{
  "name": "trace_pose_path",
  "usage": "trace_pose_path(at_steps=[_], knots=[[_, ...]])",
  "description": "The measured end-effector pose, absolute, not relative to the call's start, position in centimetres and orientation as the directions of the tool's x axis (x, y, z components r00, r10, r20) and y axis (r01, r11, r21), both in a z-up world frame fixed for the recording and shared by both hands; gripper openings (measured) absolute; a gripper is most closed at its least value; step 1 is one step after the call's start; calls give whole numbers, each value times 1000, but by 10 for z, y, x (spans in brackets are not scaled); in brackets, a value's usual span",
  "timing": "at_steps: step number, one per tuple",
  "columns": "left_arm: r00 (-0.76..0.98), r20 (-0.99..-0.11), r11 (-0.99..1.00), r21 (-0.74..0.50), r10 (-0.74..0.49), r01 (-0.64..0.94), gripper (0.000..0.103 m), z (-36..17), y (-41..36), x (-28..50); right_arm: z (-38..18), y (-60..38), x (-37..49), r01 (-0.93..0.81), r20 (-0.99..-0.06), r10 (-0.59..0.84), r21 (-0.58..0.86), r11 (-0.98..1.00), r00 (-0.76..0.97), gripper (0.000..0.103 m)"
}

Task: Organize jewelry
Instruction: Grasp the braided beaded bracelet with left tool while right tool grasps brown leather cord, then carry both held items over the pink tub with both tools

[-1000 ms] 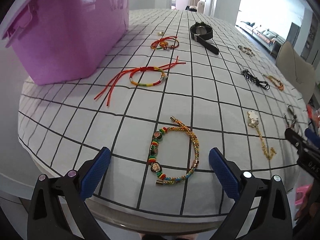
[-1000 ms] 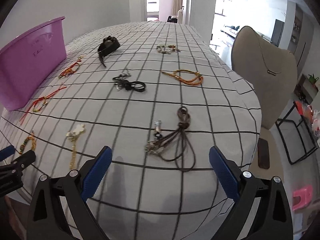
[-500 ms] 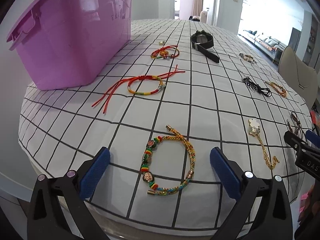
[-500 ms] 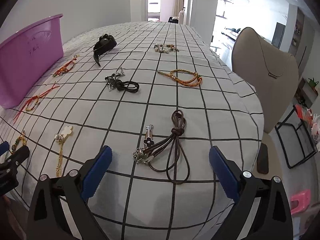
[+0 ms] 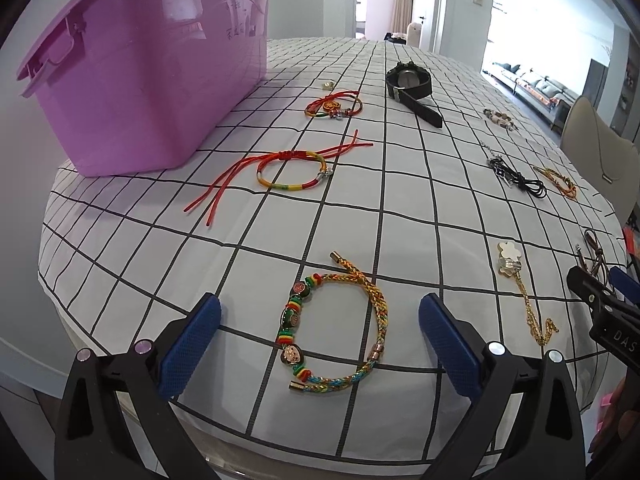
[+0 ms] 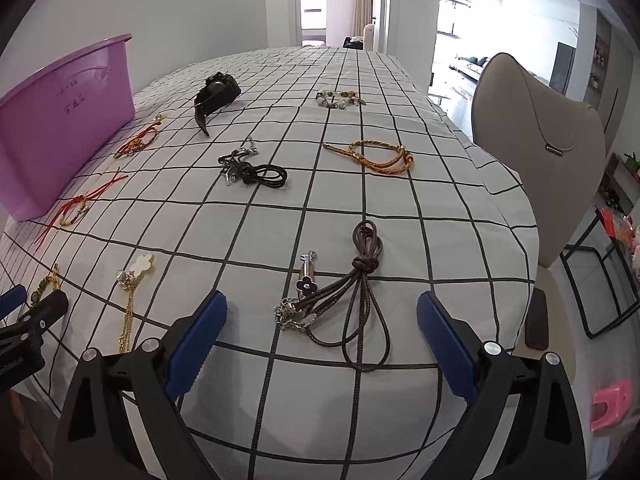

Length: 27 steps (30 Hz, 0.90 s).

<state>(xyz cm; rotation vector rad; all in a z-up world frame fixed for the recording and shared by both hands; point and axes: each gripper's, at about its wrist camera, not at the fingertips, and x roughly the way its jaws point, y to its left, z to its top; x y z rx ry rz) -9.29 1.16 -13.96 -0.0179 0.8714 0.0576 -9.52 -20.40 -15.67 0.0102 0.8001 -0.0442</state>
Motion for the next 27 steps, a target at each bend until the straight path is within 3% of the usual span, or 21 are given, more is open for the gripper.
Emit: trace_pose_path(at_steps=[10, 16, 18, 21, 23, 25, 27], knots=[[646, -763, 998, -3, 33, -55, 81, -135, 9, -97, -153, -194, -96, -15, -712, 1, -13, 1000, 702, 69], [653, -756, 996, -4, 53, -86, 53, -132, 13, -103, -152, -188, -98, -34, -709, 12, -17, 999, 705, 57], [657, -752, 998, 1, 47, -70, 37, -131, 11, -104, -152, -187, -99, -42, -707, 17, -18, 999, 707, 54], [663, -748, 999, 9, 30, -35, 20, -130, 3, -105, -152, -183, -100, -64, -705, 31, -21, 998, 708, 42], [664, -747, 1000, 5, 16, -19, 10, -130, 0, -105, -151, -180, -100, -74, -703, 37, -23, 997, 710, 25], [667, -745, 1000, 1, 15, -21, 10, -130, -1, -105, -151, -178, -101, -79, -702, 43, -19, 997, 711, 11], [671, -742, 1000, -2, 12, -20, 9, -129, 0, -106, -150, -180, -101, -78, -701, 58, 3, 997, 711, 9]])
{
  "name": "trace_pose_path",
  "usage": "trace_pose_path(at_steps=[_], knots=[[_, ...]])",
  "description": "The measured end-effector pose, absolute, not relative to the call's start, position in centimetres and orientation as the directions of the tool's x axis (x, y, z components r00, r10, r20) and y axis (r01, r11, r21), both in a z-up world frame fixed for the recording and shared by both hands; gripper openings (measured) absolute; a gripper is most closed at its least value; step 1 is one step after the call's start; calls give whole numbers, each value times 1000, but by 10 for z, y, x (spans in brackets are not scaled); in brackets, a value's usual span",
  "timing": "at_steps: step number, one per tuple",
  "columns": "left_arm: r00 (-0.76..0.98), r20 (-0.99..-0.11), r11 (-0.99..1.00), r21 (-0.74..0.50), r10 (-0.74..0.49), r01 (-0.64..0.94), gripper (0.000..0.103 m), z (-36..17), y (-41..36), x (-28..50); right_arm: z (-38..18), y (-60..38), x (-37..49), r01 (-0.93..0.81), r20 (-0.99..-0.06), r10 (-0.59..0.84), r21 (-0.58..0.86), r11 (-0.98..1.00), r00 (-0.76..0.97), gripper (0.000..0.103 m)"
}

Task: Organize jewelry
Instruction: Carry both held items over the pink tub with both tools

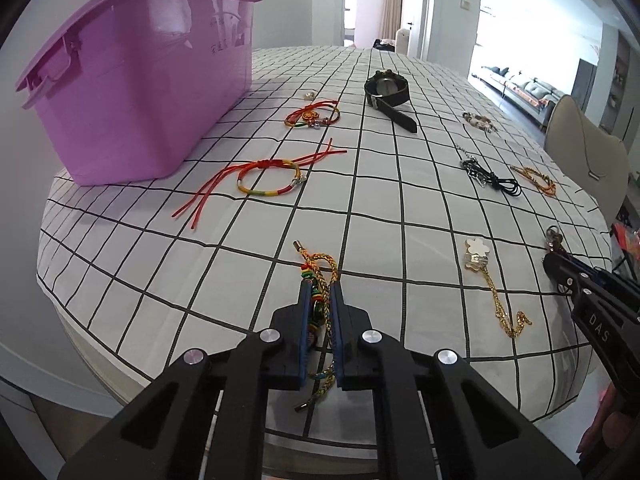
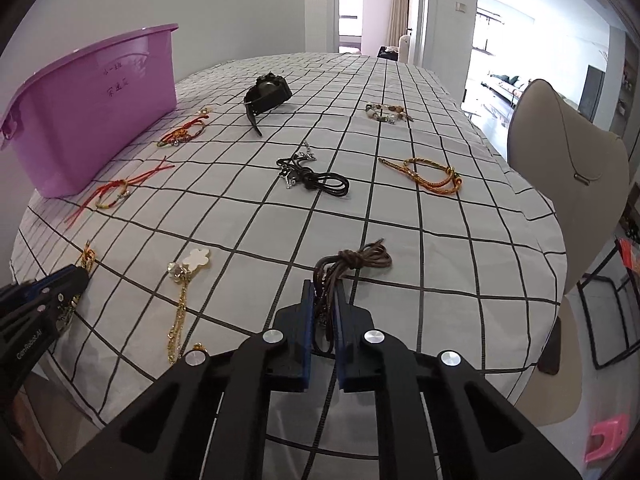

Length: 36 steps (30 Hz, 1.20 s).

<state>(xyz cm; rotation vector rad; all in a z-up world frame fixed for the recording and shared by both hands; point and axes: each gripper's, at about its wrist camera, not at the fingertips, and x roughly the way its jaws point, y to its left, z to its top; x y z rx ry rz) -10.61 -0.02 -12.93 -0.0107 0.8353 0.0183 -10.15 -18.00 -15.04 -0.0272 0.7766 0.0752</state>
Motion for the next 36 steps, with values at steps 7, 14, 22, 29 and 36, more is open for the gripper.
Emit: trace_pose_path(at_steps=[7, 14, 22, 29, 36], knots=[[674, -739, 1000, -23, -13, -6, 9, -129, 0, -110, -145, -183, -111, -86, -679, 103, 59, 995, 727, 9], [681, -731, 999, -38, -33, 8, 9, -118, 2, -116, -134, -183, -119, -103, -684, 135, 89, 991, 717, 9], [701, -712, 998, -59, -43, 1, 9, -71, 4, -120, -102, -189, -127, -103, -693, 168, 134, 986, 701, 9], [676, -734, 994, -106, -64, -20, 9, -22, 8, -124, -48, -192, -129, -135, -695, 192, 137, 981, 693, 9], [668, -743, 992, -112, -45, -59, 9, 24, 22, -126, 4, -175, -120, -238, -683, 279, 157, 959, 675, 9]])
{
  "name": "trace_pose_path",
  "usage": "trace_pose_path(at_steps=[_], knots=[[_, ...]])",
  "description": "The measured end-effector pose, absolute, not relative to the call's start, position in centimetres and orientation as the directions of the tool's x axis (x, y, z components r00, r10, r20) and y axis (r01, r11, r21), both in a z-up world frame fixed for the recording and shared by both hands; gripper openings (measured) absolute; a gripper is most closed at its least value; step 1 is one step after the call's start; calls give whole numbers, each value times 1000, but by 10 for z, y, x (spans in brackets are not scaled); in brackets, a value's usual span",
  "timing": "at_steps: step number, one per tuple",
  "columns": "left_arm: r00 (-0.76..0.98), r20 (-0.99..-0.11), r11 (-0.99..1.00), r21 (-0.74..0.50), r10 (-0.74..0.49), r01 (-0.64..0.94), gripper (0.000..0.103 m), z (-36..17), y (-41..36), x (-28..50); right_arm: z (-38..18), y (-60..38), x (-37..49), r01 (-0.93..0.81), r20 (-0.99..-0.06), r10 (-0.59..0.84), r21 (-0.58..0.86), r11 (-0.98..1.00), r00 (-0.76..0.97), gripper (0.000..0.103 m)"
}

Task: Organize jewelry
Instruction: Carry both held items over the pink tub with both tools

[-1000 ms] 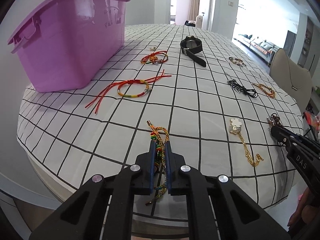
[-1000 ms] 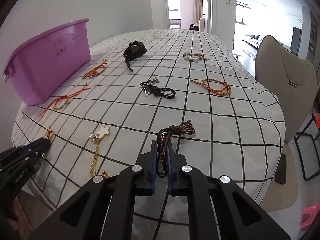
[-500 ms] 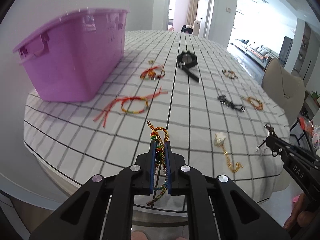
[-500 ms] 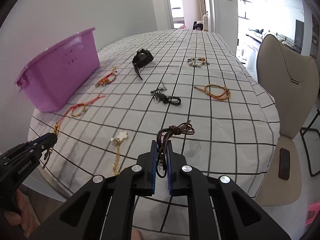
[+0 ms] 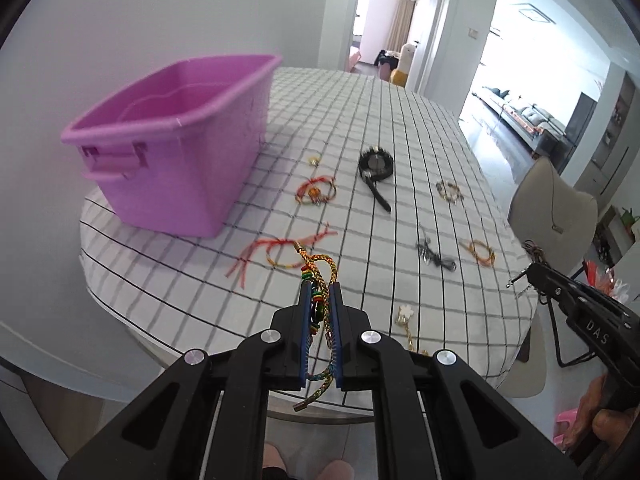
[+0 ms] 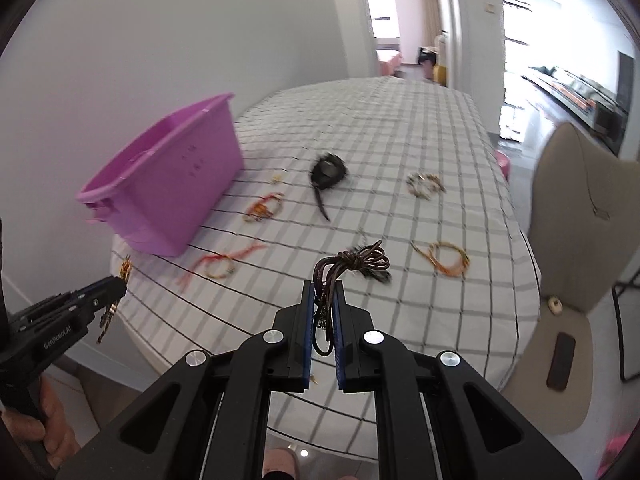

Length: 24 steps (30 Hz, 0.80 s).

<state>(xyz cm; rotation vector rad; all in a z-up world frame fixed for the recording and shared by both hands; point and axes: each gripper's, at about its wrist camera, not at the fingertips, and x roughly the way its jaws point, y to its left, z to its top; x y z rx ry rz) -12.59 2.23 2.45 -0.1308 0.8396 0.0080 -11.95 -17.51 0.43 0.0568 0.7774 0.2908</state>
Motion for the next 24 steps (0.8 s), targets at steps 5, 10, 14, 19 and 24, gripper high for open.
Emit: trace_pose_path(at_steps=[5, 10, 14, 19, 24], knots=[[704, -709, 988, -131, -37, -80, 9, 64, 48, -116, 34, -143, -102, -305, -668, 341, 175, 936, 661, 9], [737, -675, 988, -136, -36, -76, 9, 94, 87, -91, 66, -97, -76, -347, -631, 383, 187, 919, 675, 9], [763, -645, 992, -116, -45, -40, 9, 112, 127, -60, 89, -52, -51, -359, -592, 391, 178, 916, 705, 9], [777, -626, 996, -89, -67, 13, 9, 127, 180, -22, 108, 10, -11, -351, -563, 397, 194, 916, 725, 9], [767, -637, 997, -67, -75, 42, 9, 126, 223, 14, 115, 74, 26, -379, -566, 427, 208, 902, 706, 9]])
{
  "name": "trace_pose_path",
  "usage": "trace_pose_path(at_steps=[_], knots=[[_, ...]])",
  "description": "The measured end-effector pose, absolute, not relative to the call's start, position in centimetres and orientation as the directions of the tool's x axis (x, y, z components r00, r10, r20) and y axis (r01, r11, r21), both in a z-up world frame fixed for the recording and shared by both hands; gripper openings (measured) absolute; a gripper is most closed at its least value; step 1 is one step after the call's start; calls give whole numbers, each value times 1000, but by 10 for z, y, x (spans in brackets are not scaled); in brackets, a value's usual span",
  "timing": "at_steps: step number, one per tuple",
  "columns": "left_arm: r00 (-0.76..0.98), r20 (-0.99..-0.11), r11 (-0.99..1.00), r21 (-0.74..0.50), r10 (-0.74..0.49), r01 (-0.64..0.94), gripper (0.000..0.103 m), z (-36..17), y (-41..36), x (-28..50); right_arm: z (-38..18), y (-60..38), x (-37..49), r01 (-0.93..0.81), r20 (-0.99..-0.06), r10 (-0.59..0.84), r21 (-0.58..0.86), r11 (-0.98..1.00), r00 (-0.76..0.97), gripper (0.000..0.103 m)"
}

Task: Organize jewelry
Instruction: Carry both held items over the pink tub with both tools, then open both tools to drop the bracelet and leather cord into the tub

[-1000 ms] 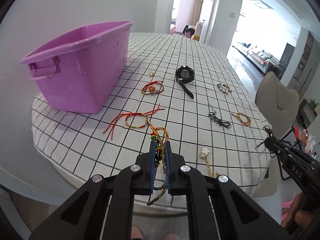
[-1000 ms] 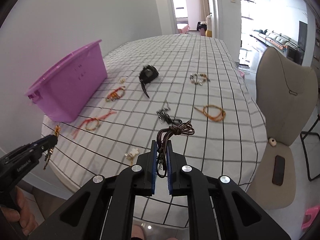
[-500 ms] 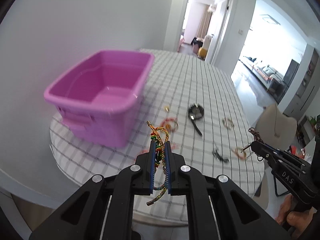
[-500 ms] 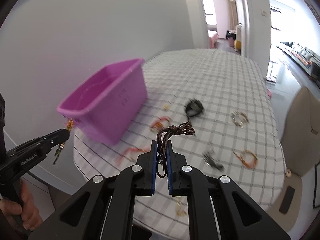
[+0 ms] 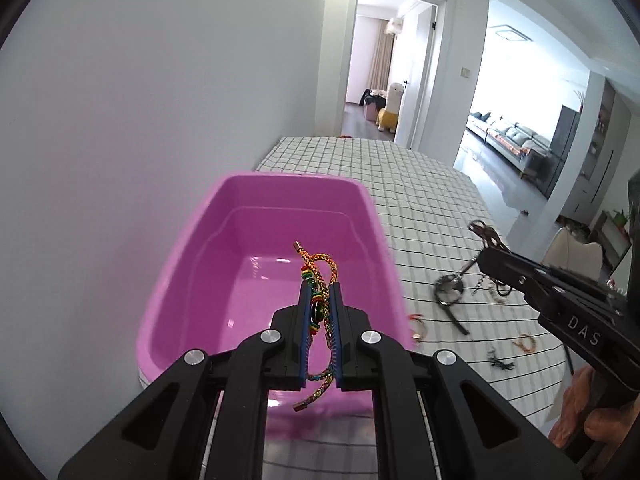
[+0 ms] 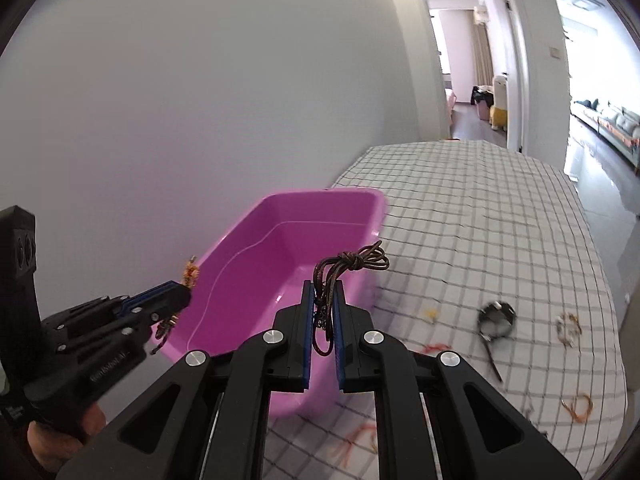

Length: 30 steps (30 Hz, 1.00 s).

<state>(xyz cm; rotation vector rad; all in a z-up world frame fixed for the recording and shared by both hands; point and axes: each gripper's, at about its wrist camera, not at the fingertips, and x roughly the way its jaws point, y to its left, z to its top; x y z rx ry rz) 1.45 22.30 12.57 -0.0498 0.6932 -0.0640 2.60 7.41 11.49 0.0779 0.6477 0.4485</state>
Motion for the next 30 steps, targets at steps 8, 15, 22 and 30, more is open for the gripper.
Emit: trace_pose_path(at_steps=[8, 15, 22, 30], knots=[[703, -706, 994, -110, -82, 6, 9, 96, 257, 54, 105, 134, 71, -442, -630, 475, 224, 869, 615, 9], [641, -764, 993, -116, -75, -22, 9, 72, 265, 74, 82, 153, 95, -459, -714, 476, 240, 855, 514, 9], [573, -817, 992, -115, -62, -58, 9, 51, 271, 90, 60, 155, 121, -461, -766, 455, 235, 856, 455, 9], [519, -854, 993, -91, -39, -75, 10, 35, 270, 98, 38, 158, 134, -455, -805, 419, 212, 865, 421, 11]])
